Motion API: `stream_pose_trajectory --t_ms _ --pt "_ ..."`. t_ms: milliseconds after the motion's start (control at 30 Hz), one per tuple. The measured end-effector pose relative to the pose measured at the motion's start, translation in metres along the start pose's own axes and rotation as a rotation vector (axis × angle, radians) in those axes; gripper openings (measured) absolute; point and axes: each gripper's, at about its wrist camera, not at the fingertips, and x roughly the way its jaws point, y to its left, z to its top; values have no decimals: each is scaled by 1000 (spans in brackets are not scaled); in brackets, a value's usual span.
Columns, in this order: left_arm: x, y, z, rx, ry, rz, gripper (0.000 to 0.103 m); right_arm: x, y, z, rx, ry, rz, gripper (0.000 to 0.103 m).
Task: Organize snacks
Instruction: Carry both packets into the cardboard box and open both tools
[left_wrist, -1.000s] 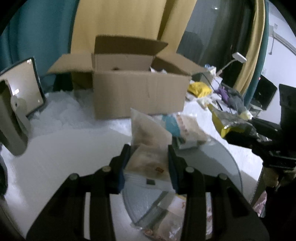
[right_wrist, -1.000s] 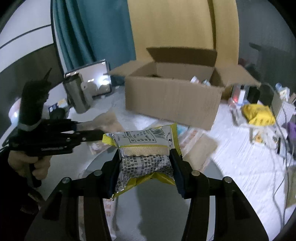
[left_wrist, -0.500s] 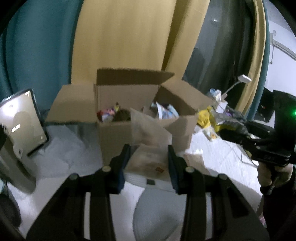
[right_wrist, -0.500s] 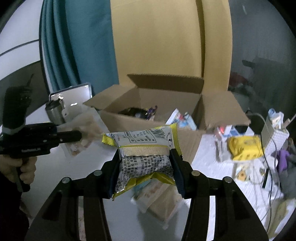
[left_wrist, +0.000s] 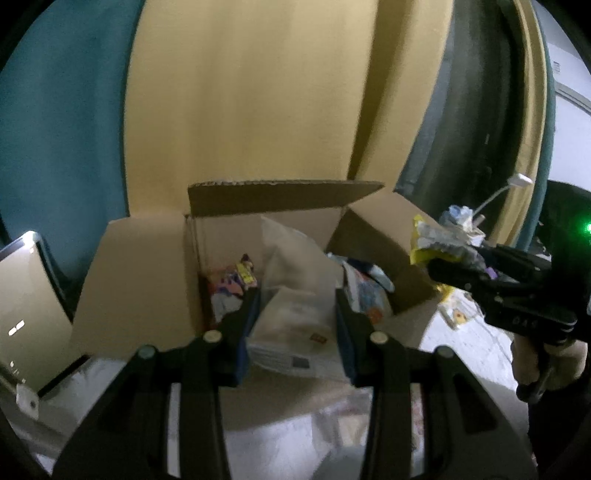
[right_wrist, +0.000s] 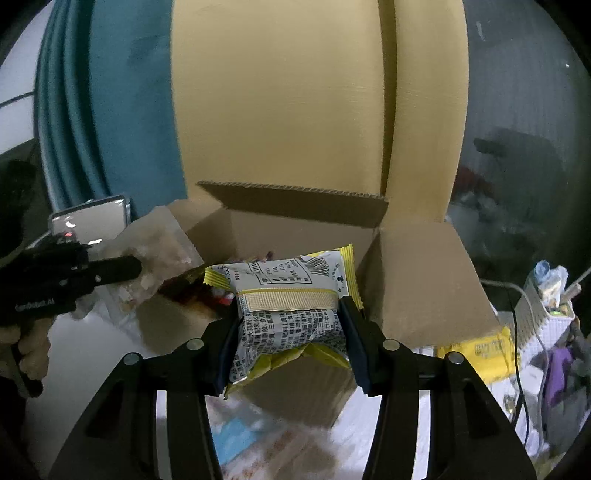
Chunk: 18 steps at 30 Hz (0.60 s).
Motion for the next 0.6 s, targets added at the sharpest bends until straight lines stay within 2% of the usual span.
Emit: stream_pose_trajectory --t_ms 233,467,533,567,600 --pt "42 15 9 -32 25 10 40 43 -13 19 26 18 -27 54" --pt "62 25 17 -36 37 17 41 75 -17 31 51 32 -45 55" --pt "67 26 19 -43 59 21 41 81 -16 34 53 39 -43 61" --pt "68 27 19 -51 65 29 47 83 -16 35 57 44 -42 70" --pt "66 27 20 -54 60 28 54 84 -15 36 61 45 -39 73"
